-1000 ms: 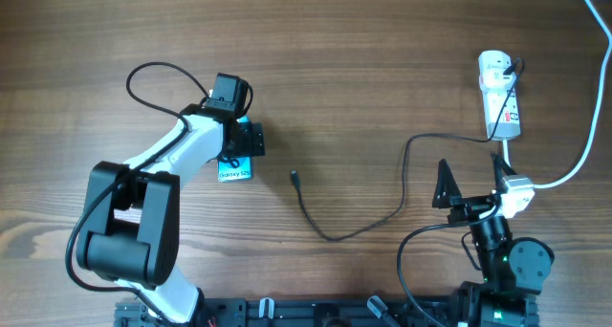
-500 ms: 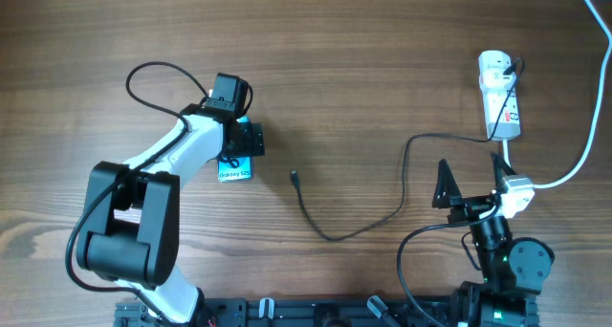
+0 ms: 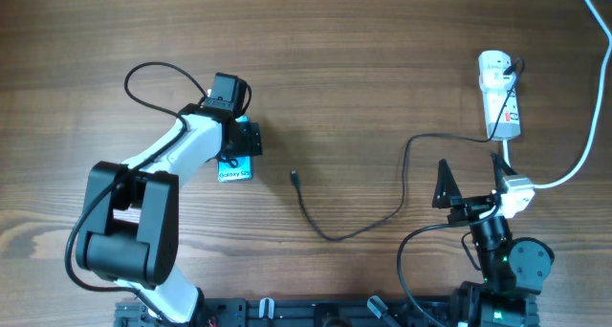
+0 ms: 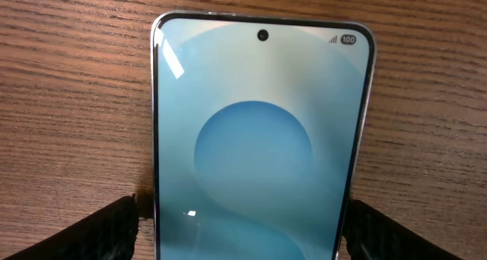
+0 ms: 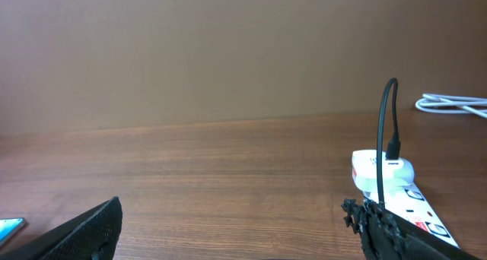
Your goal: Plug charger to phone and switch on socket
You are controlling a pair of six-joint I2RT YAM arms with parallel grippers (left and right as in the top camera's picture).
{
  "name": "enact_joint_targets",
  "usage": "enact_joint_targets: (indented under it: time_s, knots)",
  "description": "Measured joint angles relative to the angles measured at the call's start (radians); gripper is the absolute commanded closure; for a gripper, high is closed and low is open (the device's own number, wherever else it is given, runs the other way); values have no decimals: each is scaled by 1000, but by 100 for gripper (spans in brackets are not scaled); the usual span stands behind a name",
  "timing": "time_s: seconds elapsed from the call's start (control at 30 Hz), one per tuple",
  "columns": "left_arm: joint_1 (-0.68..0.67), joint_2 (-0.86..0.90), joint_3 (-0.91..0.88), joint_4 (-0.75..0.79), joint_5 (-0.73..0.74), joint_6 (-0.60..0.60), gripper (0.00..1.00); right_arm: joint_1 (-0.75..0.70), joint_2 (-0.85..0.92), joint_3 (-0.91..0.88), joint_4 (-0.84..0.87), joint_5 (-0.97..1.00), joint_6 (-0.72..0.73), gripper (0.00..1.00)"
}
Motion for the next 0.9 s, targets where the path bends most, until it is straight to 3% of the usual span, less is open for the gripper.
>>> enact_joint_targets:
  time_s: [0.47,0.73,0.9]
  knots:
    - [1,0,0,0,0,0,16,0,0,0,0,0,0,0]
    - [7,0,0,-2,7,0,10,0,0,0,0,0,0,0]
    - [10,0,0,-3,19,-8,16,0,0,0,0,0,0,0]
